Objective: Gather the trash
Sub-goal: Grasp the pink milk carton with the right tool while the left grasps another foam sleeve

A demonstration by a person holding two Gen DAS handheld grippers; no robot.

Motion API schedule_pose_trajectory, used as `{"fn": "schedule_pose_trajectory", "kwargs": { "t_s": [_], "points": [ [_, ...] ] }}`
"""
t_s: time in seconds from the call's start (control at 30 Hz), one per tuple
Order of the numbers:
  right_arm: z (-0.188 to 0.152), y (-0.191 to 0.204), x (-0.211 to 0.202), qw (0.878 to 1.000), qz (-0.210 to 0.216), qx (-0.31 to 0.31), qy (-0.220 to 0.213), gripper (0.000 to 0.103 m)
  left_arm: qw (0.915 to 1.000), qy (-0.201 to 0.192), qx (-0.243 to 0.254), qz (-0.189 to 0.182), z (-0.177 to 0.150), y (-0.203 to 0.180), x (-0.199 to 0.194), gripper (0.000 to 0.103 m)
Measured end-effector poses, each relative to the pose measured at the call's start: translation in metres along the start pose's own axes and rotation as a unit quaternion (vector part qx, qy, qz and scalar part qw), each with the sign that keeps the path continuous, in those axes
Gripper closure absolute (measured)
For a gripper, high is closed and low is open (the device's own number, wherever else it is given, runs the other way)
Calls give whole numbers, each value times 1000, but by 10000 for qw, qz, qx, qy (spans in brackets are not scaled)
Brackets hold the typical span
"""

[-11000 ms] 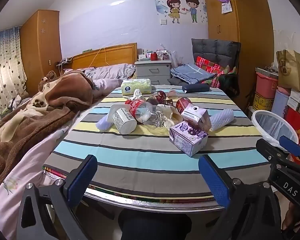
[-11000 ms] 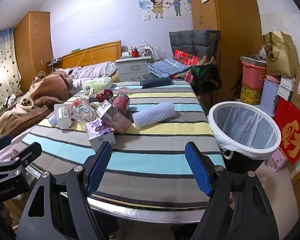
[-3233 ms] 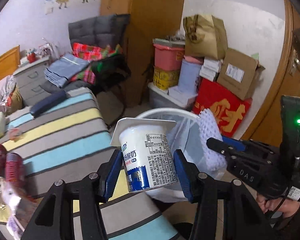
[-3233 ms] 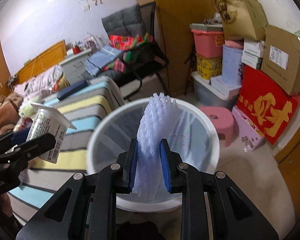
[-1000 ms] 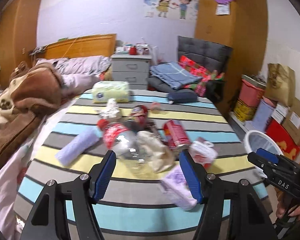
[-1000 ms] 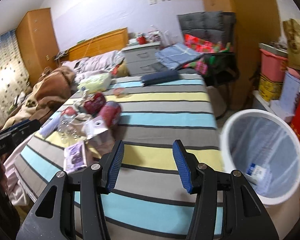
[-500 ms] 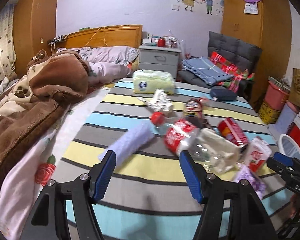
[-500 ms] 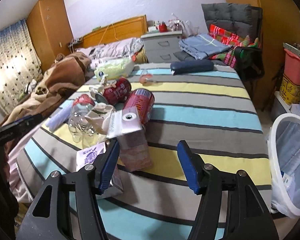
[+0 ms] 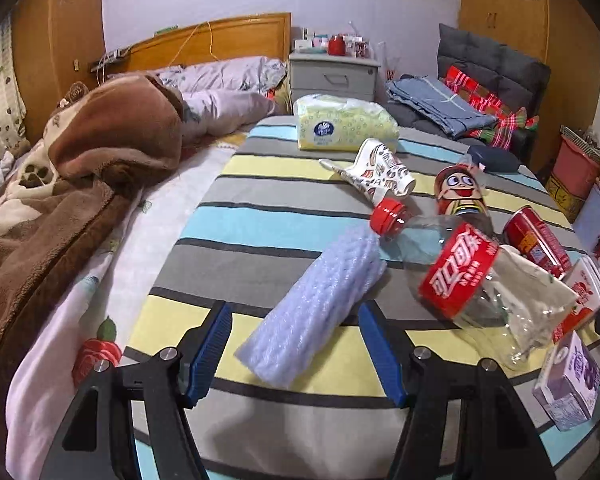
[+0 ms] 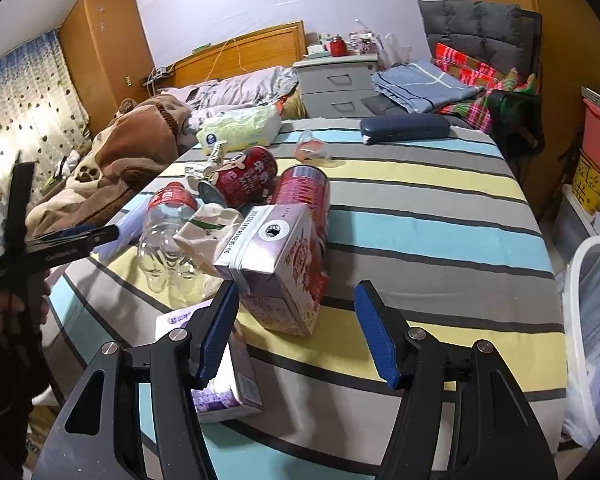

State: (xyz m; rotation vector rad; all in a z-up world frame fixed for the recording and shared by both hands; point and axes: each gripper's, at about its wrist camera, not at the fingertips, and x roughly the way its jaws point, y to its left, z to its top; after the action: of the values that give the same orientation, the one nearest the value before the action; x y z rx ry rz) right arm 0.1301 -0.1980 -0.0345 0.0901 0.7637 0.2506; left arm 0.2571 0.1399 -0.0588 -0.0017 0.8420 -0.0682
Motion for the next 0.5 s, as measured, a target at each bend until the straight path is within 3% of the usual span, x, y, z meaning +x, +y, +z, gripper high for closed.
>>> {"fn": "schedule_pose_trajectory", "kwargs": {
  "t_s": [0.17, 0.27, 0.5],
  "points": [
    [0, 6, 2, 9999, 125, -84, -9, 41, 9999, 102, -99, -88, 3, 6, 13, 37],
    [1, 7, 6, 9998, -135, -103, -40, 41, 9999, 118, -50, -58, 4, 6, 17, 37],
    [6, 8, 20, 9999, -115, -17, 116, 41, 9998, 157, 41, -147, 7, 0, 24, 37]
  ]
}}
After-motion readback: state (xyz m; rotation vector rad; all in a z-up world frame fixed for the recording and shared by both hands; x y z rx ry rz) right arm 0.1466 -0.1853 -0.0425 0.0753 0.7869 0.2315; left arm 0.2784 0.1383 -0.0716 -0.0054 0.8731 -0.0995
